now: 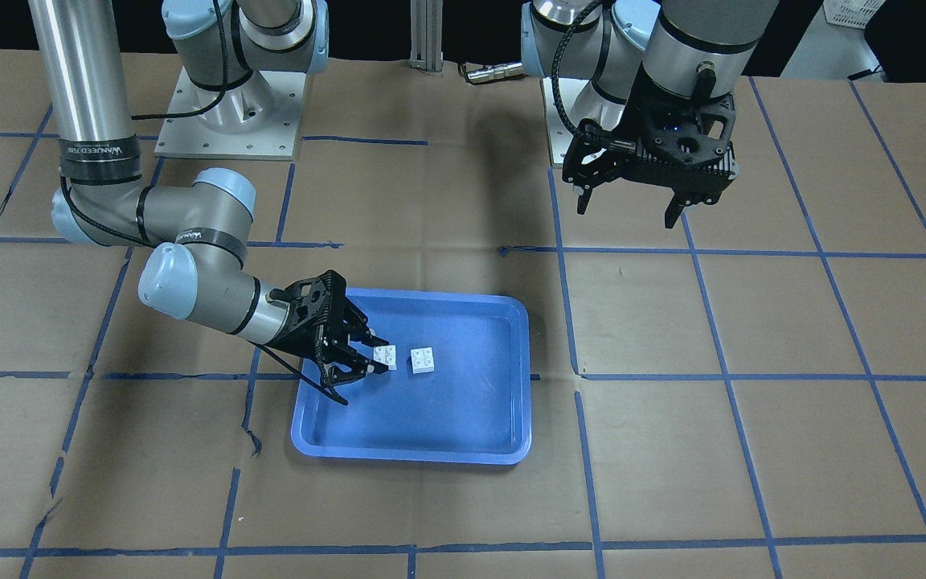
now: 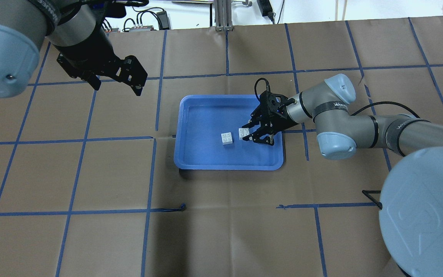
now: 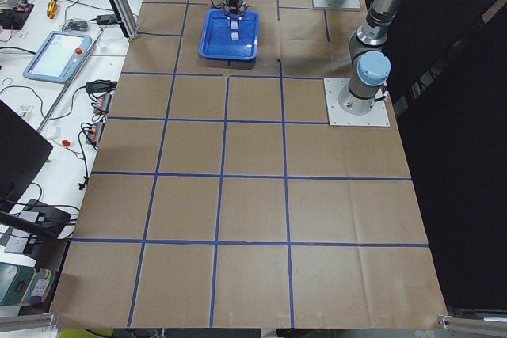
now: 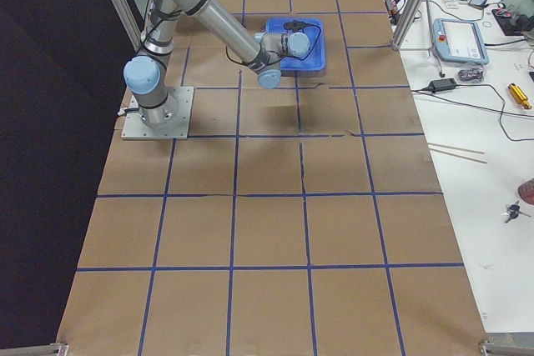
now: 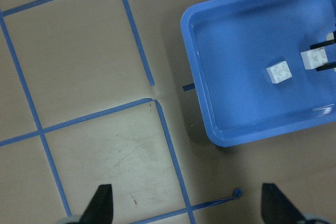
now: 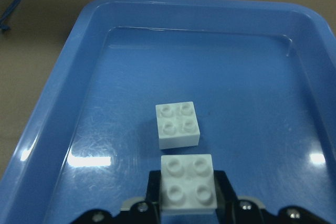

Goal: Assemble white blocks and place on blue tray

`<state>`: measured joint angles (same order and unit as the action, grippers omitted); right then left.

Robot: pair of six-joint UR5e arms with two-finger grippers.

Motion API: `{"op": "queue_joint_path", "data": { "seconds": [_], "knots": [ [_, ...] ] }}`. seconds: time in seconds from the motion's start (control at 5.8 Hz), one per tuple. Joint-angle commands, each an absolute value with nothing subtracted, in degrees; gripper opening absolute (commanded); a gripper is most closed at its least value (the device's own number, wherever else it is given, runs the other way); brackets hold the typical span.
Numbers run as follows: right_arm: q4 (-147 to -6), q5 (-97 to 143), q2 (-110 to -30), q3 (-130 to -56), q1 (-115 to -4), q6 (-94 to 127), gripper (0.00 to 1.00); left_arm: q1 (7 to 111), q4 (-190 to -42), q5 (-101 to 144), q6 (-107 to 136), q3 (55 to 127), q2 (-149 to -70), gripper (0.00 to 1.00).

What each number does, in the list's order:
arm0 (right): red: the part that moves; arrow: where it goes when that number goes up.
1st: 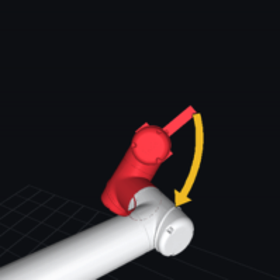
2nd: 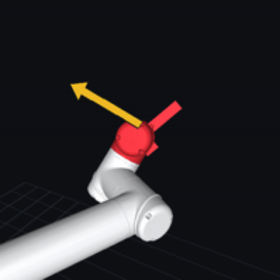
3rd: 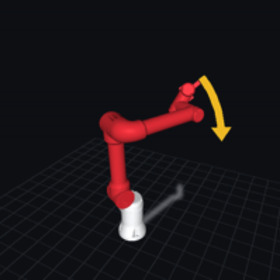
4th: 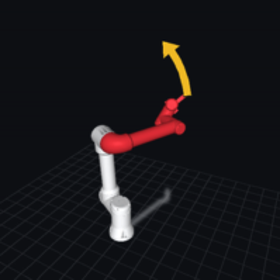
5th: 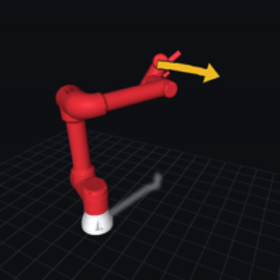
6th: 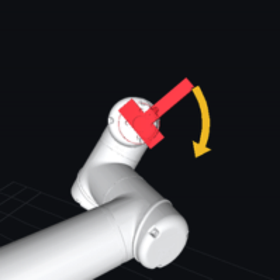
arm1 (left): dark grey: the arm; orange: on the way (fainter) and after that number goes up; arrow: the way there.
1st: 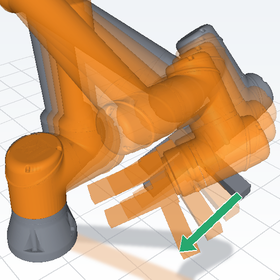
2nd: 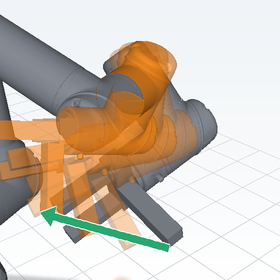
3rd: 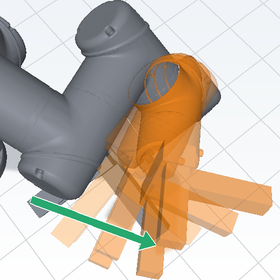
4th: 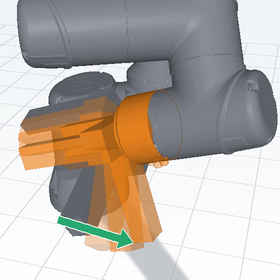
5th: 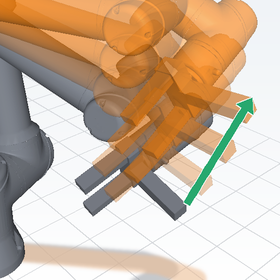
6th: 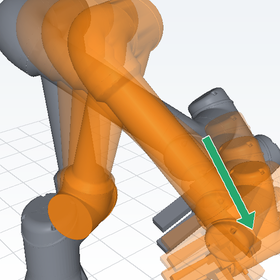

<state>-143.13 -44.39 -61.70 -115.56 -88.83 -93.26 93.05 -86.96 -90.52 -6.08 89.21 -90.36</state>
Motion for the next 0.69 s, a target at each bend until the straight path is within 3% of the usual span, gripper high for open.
{"op": "queue_joint_path", "data": {
  "seconds": [0.0,0.52],
  "knots": [
    [-144.5,-44.5,-60.6,-115.8,-89.0,-93.3,0.10,93.1,-86.6,-90.4,-4.3,89.2,-90.4,0.99],
    [-144.8,-44.4,-60.2,-115.8,-90.7,-93.0,0.10,93.0,-86.5,-90.2,-4.4,89.2,-90.4,0.99]
  ]
}}
